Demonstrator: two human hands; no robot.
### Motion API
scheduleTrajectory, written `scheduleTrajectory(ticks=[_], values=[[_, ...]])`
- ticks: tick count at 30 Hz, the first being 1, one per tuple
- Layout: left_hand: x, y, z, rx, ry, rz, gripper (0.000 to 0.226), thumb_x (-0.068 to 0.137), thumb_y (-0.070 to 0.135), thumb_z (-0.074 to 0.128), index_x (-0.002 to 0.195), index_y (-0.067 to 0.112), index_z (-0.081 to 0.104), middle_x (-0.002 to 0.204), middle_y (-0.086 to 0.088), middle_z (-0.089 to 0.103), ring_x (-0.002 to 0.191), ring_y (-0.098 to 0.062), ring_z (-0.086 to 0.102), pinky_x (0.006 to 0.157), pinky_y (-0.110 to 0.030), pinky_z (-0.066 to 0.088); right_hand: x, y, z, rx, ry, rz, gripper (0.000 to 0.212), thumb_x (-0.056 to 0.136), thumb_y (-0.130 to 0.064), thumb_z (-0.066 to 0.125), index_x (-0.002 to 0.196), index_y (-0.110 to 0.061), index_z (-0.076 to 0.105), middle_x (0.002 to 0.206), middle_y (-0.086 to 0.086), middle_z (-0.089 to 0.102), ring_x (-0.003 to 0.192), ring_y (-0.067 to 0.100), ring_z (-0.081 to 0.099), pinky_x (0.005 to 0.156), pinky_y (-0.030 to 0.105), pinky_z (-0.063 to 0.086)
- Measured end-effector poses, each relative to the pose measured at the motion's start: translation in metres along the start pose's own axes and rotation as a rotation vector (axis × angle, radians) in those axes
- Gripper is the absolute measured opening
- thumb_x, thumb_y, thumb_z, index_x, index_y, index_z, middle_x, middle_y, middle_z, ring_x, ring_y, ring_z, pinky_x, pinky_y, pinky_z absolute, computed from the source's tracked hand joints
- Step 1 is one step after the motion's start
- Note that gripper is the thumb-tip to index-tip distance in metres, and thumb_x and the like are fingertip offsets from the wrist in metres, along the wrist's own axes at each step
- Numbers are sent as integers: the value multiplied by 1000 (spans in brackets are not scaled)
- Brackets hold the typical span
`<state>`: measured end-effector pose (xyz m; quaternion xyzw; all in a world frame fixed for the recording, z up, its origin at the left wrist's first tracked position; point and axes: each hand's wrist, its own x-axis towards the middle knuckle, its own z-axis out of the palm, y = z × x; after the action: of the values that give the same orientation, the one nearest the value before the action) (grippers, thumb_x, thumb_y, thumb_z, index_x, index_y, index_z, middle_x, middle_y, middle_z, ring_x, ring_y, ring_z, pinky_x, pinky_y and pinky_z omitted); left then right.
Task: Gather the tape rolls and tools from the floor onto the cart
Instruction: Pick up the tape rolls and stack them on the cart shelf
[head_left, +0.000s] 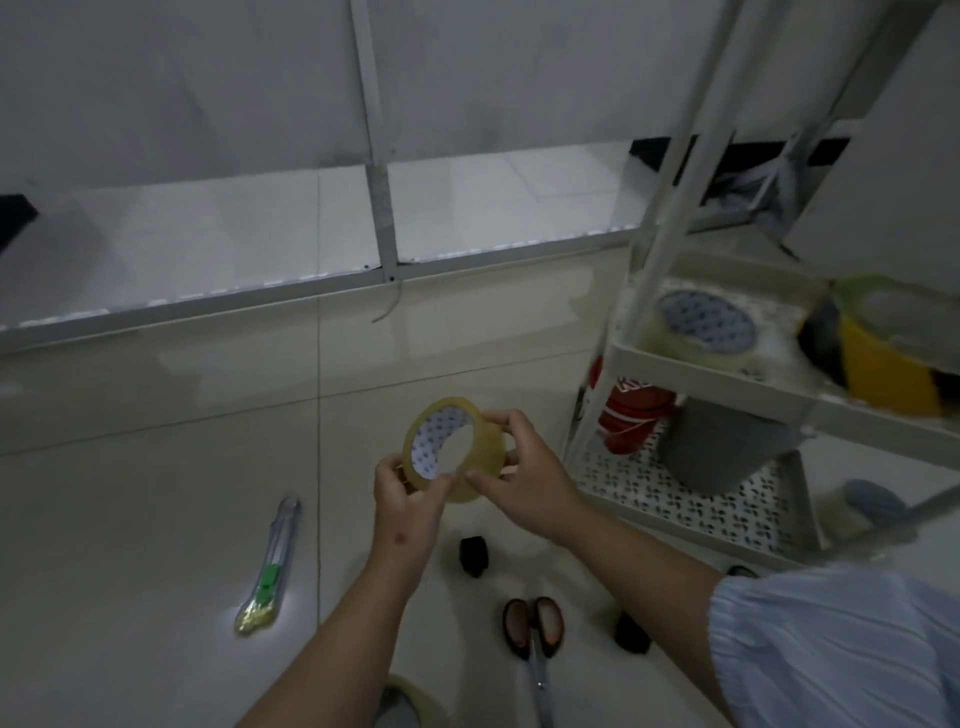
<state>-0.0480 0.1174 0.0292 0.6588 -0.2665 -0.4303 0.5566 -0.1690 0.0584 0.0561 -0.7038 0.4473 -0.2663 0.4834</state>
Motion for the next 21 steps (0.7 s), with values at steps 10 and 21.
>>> scheduleTrajectory(ticks=[10, 21], values=[[-54, 59, 43, -73, -220, 183, 36, 80, 6, 65, 112, 11, 48, 106, -3, 59, 91, -8, 60, 63, -14, 53, -58, -54, -93, -316, 104, -345, 66, 70, -22, 78, 127, -25, 44, 136, 4, 32, 126, 14, 37, 100, 24, 40], [-92, 115, 111, -41, -669, 347, 34, 86, 18, 55, 120, 14, 52, 102, 5, 64, 86, 2, 64, 68, -12, 51, -108, -76, -190, -573, 355, -535, 87, 61, -52, 69, 137, -24, 35, 127, -3, 29, 120, 0, 31, 103, 4, 28]])
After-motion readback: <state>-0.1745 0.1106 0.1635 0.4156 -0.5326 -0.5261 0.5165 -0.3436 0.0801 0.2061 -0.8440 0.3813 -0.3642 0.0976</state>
